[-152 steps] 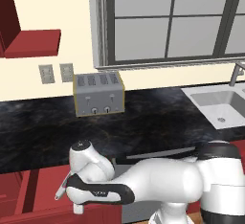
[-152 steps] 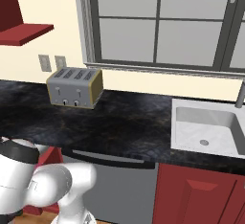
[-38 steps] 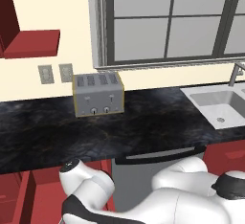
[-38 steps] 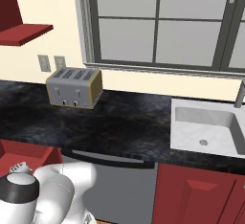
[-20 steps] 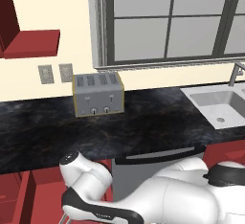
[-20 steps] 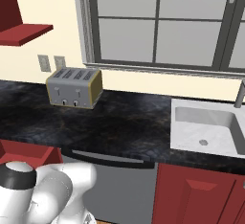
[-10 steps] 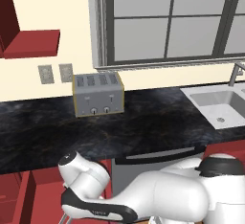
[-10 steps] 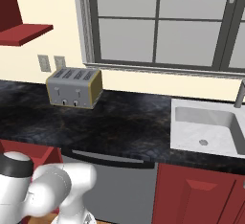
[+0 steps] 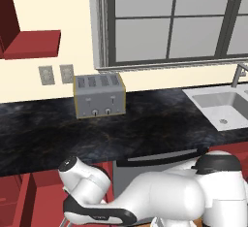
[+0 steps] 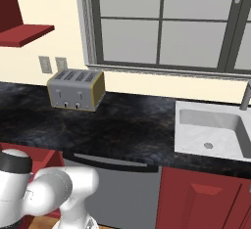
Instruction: Take the tongs from the drawer on the left and place them on the dining counter next to the tray containing the hot dog.
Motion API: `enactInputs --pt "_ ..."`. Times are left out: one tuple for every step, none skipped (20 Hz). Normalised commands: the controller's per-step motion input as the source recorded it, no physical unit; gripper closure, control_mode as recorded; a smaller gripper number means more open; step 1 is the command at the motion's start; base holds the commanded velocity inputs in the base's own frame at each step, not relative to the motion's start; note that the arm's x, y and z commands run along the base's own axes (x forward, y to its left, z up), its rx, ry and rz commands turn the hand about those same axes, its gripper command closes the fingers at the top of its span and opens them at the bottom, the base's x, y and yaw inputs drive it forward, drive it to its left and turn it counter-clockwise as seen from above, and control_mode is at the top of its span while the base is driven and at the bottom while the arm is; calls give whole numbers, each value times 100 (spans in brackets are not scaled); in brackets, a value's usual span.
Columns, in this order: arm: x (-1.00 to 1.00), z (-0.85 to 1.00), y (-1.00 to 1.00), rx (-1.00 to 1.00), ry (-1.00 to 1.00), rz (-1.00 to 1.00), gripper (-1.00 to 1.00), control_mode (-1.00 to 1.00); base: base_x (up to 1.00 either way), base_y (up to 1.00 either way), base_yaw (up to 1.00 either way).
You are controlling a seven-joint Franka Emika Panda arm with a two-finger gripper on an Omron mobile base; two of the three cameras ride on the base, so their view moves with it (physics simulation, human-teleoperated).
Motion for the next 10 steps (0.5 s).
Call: enactInputs --pt "10 -9 3 0 -6 0 -100 -100 0 0 0" --pt "8 -3 1 0 -5 0 -100 -100 0 0 0" --pt "8 0 2 0 -4 0 -100 -100 0 0 0" --pt "9 0 2 0 -3 0 -100 -100 0 0 0" --pt "10 0 5 0 -3 0 -100 -100 0 0 0" --pt "10 0 5 0 -3 0 -100 -100 0 0 0" --pt "11 0 8 0 -4 0 -100 -100 0 0 0" --pt "12 0 10 0 -4 0 -100 -100 0 0 0" --pt "15 0 11 0 -1 0 -100 -100 0 0 0" --pt "14 -1 14 0 -1 0 -100 -100 0 0 0"
